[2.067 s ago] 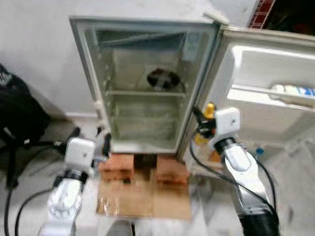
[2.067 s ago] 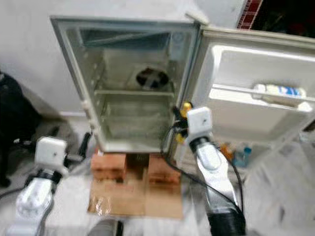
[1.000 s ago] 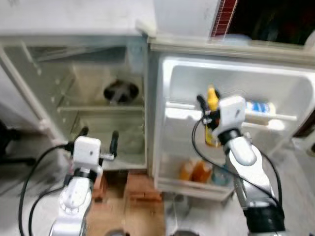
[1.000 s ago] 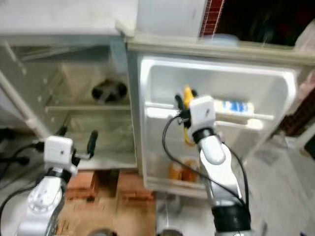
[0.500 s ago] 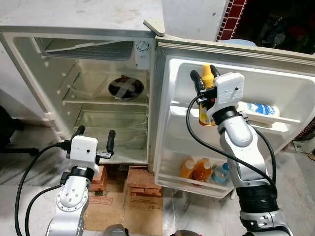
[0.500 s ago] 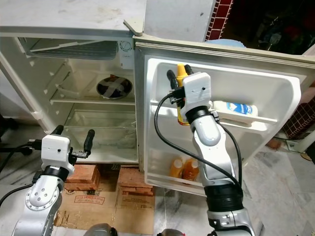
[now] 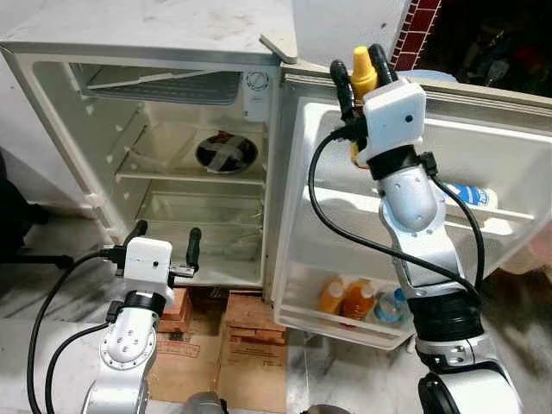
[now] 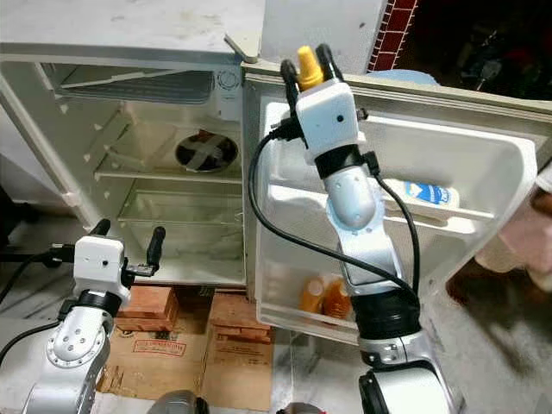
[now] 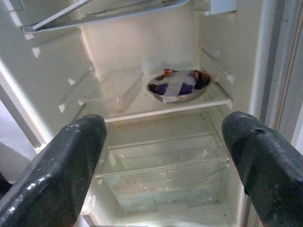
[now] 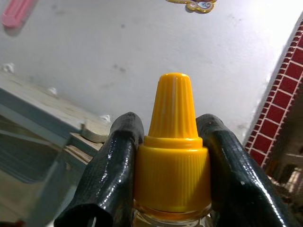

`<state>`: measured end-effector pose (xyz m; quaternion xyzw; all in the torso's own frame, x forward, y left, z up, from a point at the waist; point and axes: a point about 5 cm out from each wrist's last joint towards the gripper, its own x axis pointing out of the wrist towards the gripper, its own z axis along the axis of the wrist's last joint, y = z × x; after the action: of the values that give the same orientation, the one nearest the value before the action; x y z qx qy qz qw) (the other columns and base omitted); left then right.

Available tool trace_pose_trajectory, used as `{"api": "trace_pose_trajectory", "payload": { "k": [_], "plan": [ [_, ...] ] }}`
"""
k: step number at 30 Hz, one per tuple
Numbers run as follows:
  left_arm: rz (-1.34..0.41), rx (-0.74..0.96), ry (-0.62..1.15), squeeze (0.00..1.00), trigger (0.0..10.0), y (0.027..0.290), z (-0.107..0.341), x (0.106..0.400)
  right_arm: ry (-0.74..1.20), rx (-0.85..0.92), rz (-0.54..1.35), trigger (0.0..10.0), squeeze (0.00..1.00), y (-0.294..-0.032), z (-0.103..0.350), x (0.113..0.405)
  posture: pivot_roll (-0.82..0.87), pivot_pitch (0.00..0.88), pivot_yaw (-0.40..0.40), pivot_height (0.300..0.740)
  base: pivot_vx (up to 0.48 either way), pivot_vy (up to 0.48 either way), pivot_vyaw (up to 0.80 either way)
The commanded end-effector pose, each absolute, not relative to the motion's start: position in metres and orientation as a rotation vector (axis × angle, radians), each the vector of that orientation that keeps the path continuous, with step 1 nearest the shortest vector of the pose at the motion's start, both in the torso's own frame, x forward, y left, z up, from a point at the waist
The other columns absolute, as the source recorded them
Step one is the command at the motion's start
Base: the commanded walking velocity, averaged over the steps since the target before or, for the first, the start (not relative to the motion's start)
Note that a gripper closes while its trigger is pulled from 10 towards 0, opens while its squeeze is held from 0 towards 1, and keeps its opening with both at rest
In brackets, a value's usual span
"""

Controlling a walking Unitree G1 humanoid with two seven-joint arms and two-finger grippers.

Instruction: Restocking fridge

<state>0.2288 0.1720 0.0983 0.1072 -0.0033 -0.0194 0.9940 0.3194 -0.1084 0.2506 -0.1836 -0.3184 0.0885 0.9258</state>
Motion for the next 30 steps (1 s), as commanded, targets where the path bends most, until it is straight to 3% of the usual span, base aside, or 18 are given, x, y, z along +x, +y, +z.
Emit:
{"api": "trace_pose_trajectory", "payload": {
  "k": [1,14,24,30],
  "plan": [
    [-0.046,0.220,-0.019,0.00,10.0,0.171,0.100,0.231,-0.661,-0.387,0.166,10.0,0.00,-0.109,0.244,0.319,0.05,0.000,-0.040,0.740,0.000,0.000,0.00],
    [-0.045,0.229,-0.031,0.00,10.0,0.170,0.104,0.230,-0.639,-0.401,0.184,10.0,0.00,-0.092,0.211,0.321,0.09,0.000,-0.046,0.740,0.000,0.000,0.00],
    [-0.046,0.233,-0.029,0.00,10.0,0.170,0.104,0.227,-0.582,-0.453,0.202,10.0,0.00,-0.095,0.187,0.324,0.09,0.000,-0.047,0.740,0.000,0.000,0.00],
    [-0.045,0.236,-0.026,0.00,10.0,0.170,0.105,0.226,-0.520,-0.583,0.196,10.0,0.00,-0.103,0.171,0.327,0.10,0.000,-0.047,0.740,0.000,0.000,0.00]
  ]
}}
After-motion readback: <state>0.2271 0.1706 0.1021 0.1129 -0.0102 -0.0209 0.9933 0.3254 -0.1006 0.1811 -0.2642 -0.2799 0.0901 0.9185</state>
